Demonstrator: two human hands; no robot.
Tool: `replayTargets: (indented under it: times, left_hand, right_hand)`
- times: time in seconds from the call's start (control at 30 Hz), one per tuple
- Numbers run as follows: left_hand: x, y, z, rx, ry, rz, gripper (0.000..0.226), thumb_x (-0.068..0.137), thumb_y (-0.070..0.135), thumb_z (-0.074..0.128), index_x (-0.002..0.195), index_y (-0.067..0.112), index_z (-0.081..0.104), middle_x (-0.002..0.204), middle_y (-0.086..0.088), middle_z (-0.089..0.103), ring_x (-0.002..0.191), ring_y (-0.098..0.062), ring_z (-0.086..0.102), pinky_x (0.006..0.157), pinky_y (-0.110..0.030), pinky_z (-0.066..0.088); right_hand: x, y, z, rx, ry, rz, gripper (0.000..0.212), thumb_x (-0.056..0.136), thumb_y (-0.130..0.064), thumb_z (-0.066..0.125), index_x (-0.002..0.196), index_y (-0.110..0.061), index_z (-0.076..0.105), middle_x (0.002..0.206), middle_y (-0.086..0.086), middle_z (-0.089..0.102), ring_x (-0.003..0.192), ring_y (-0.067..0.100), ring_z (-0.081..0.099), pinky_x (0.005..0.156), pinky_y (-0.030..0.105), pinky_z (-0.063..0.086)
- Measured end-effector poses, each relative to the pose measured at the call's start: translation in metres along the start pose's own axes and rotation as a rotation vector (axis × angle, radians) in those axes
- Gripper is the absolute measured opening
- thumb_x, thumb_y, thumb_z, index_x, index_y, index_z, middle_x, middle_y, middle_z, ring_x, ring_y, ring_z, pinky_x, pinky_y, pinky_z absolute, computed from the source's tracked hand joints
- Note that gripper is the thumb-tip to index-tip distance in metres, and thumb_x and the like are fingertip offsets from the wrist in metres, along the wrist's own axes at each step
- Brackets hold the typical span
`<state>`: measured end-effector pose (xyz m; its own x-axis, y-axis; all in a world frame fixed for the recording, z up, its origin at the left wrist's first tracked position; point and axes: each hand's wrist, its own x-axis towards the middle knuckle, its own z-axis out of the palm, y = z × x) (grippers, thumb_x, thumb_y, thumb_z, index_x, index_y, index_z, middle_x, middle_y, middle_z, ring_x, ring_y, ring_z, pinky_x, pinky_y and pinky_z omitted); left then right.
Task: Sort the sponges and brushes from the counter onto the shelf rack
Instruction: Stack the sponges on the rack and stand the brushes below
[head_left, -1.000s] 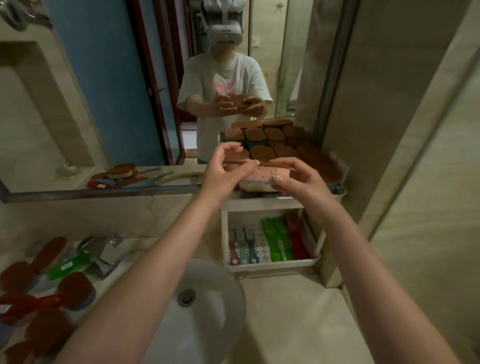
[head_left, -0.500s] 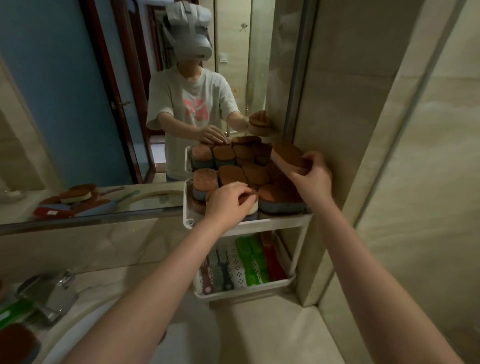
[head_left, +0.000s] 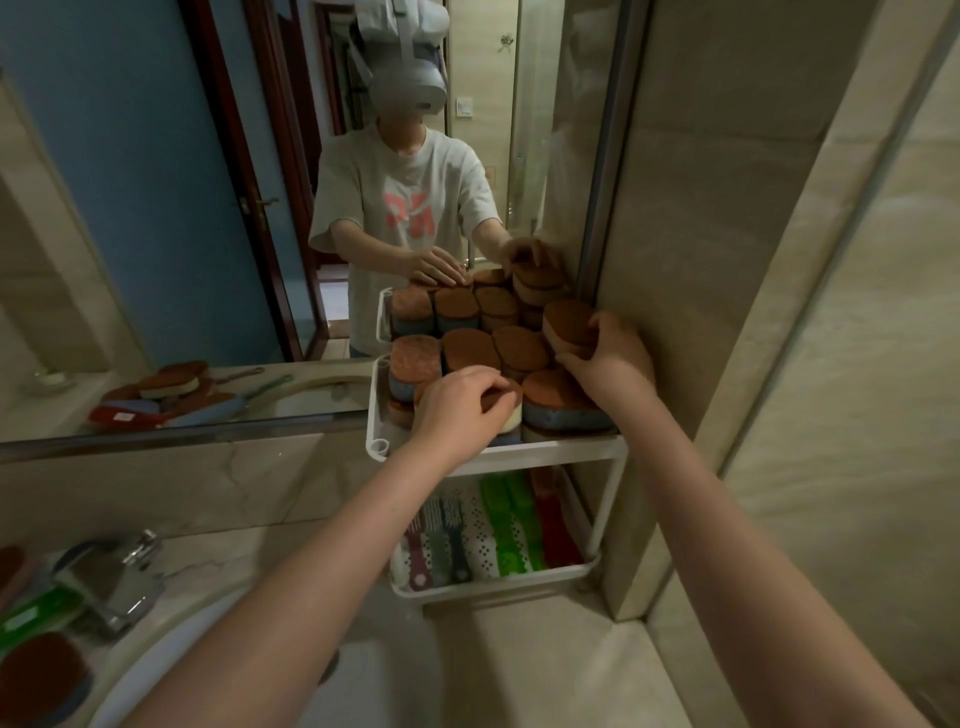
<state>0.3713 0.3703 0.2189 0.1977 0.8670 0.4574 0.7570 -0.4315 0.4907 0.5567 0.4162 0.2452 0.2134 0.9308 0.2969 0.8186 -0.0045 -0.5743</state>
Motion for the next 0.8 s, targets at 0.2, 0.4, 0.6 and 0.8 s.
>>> replayTargets:
  times: [0.2, 0.4, 0.6, 0.8]
  left_hand:
    - [-0.004, 0.005, -0.004, -0.01, 0.126, -0.055, 0.029, 0.091, 0.03, 0.054, 0.11, 0.013, 0.068, 0.118, -0.003, 0.065, 0.112, -0.019, 0.056, 0.105, -0.032, 0.031]
    - [-0.032, 0.003, -0.022, -0.089, 0.277, -0.091, 0.036, 0.089, 0.033, 0.053, 0.113, 0.011, 0.066, 0.124, -0.007, 0.062, 0.122, -0.018, 0.051, 0.107, -0.034, 0.032]
    - [-0.089, -0.032, -0.058, -0.101, 0.384, -0.222, 0.021, 0.09, 0.021, 0.056, 0.106, 0.012, 0.066, 0.112, -0.001, 0.061, 0.106, -0.011, 0.053, 0.089, -0.023, 0.04]
    - [-0.177, -0.091, -0.1, -0.067, 0.426, -0.345, 0.017, 0.088, 0.017, 0.058, 0.101, 0.009, 0.066, 0.108, -0.006, 0.063, 0.103, -0.015, 0.054, 0.091, -0.024, 0.039]
  right_hand:
    - [-0.042, -0.004, 0.001, -0.003, 0.152, -0.228, 0.056, 0.083, -0.04, 0.066, 0.129, -0.013, 0.049, 0.131, 0.008, 0.05, 0.118, 0.026, 0.05, 0.094, 0.037, 0.047]
    - [-0.083, -0.023, 0.013, 0.141, 0.188, -0.461, 0.046, 0.082, -0.036, 0.069, 0.116, -0.007, 0.059, 0.117, 0.009, 0.059, 0.109, 0.024, 0.056, 0.089, 0.03, 0.046]
    - [-0.137, -0.06, 0.043, 0.28, 0.075, -0.611, 0.033, 0.083, -0.026, 0.066, 0.112, -0.01, 0.06, 0.108, 0.005, 0.062, 0.102, 0.019, 0.055, 0.086, 0.028, 0.044]
    - [-0.21, -0.113, 0.098, 0.303, -0.197, -0.666, 0.031, 0.085, -0.023, 0.065, 0.114, -0.014, 0.06, 0.108, 0.001, 0.061, 0.096, 0.014, 0.057, 0.076, 0.022, 0.042]
